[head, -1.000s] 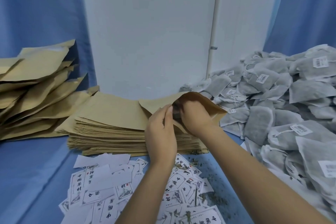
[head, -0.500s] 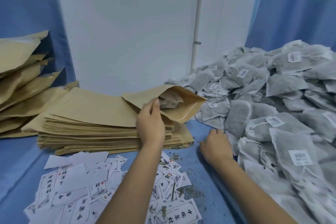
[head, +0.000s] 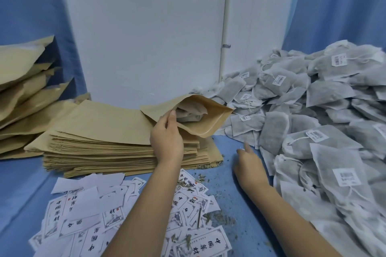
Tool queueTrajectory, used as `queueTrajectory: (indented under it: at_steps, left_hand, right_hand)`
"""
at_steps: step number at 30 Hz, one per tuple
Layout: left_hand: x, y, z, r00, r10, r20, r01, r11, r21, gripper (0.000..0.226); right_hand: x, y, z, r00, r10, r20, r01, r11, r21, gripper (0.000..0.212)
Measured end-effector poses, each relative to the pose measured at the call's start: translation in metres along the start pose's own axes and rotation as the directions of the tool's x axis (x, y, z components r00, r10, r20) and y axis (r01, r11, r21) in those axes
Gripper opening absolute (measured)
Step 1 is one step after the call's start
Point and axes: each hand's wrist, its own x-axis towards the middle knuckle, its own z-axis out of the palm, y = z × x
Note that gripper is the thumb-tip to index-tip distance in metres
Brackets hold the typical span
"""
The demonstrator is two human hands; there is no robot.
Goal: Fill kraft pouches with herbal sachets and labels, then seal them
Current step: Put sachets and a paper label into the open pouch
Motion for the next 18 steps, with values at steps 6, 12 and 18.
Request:
queueTrajectory:
  at_steps: [6, 12, 18]
  left_hand:
    - [0.008, 0.002, -0.004, 1.0, -0.011, -0.005, 0.011, 1.0, 0.025, 0.029]
    - [0.005, 0.0, -0.003, 1.0, 0.001, -0.004, -0.001, 0.999, 0.038, 0.028]
    - [0.002, 0.0, -0.001, 1.0, -0.012, -0.006, 0.012, 1.0, 0.026, 0.029]
  right_hand:
    - [-0.002, -0.001, -0.013, 0.994, 0.091, 0.056, -0.092, 0.996, 0.02, 0.035]
    - [-0.003, 0.007, -0.004, 0.975, 0.199, 0.097, -0.193, 0.979, -0.073, 0.022]
    - [-0.002, 0.004, -0.008, 0.991, 0.074, 0.108, -0.057, 0.986, -0.156, 0.027]
